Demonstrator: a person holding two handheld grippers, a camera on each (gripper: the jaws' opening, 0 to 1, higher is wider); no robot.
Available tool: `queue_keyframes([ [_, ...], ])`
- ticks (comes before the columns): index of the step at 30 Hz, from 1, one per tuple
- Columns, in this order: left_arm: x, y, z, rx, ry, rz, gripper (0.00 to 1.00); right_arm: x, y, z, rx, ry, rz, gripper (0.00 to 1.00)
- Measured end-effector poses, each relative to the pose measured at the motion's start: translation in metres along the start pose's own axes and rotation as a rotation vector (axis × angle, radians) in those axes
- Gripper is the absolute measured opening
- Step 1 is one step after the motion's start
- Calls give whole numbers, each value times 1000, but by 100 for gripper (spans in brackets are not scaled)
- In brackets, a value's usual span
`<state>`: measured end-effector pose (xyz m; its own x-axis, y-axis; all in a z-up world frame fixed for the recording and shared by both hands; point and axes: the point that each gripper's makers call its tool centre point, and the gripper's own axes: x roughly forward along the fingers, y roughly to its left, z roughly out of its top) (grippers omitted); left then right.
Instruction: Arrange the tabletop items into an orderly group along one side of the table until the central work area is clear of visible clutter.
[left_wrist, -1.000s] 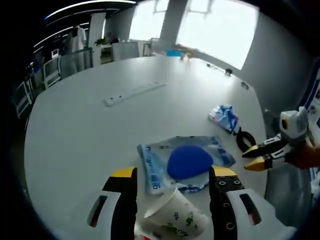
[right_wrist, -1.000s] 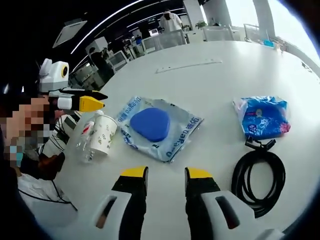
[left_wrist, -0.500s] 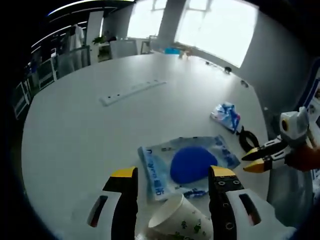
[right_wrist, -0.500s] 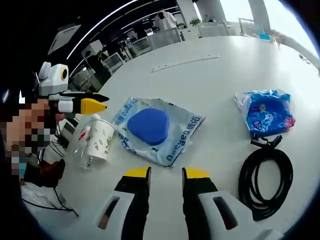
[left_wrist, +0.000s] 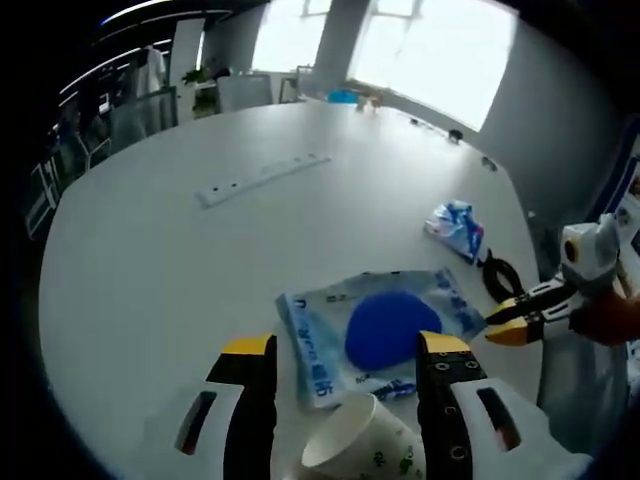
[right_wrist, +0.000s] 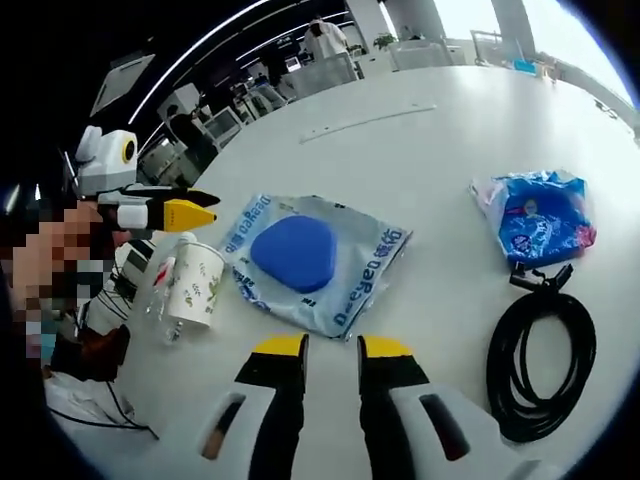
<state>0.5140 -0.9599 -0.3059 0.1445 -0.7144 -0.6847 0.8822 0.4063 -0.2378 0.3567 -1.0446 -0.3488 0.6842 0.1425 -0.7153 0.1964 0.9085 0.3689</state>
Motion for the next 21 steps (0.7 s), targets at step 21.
queue_keyframes([
  [21, 13, 10, 1, -4, 17, 11, 50, 5, -2, -1, 24, -6, -7, 13],
])
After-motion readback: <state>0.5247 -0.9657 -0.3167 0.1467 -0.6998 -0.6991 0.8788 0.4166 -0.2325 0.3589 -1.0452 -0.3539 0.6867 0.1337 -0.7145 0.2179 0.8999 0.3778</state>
